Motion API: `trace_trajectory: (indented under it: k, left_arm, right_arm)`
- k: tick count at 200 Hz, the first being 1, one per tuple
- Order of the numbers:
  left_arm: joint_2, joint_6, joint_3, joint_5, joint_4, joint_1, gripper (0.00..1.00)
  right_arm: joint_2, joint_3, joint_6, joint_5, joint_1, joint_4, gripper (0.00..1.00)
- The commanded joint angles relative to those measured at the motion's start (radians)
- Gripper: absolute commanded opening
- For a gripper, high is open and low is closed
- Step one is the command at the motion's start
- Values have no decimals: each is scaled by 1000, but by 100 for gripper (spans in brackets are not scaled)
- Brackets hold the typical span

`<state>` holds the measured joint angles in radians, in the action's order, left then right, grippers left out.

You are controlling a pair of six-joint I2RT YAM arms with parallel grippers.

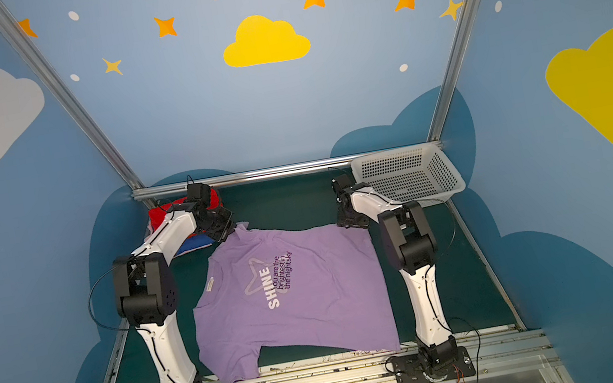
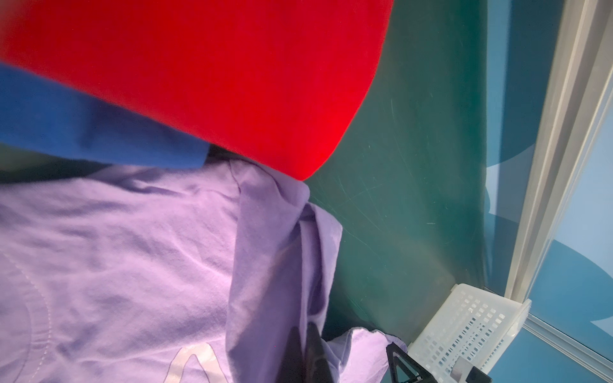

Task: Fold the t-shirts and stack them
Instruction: 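Lower the right gripper and pinch the shirt's far corner beside the basket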

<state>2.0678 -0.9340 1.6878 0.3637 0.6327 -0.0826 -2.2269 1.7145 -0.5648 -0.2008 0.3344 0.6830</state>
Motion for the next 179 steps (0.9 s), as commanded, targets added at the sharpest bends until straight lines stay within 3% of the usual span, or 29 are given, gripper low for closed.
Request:
trace_trajectory:
  k: [1,29,77,146,179]
  left_arm:
    - [-25,17,-4,1,10,12,4]
    - [-30,18,-4,1,12,13,4]
    - [-31,15,-12,5,6,13,4]
    - [-85,32,-20,-28,35,14,4]
    - [-138,50,-44,-65,56,16,4]
  right_arm:
    - [-53,-31,-47,96,-7,-32,61]
    - [-47,-55,-71,146,-8,-77,31]
    - [-7,-55,-74,149,-6,-80,0]
    - [207,-181,-53,102,19,-149,0]
    - [353,-319,-46,11,25,-180,0]
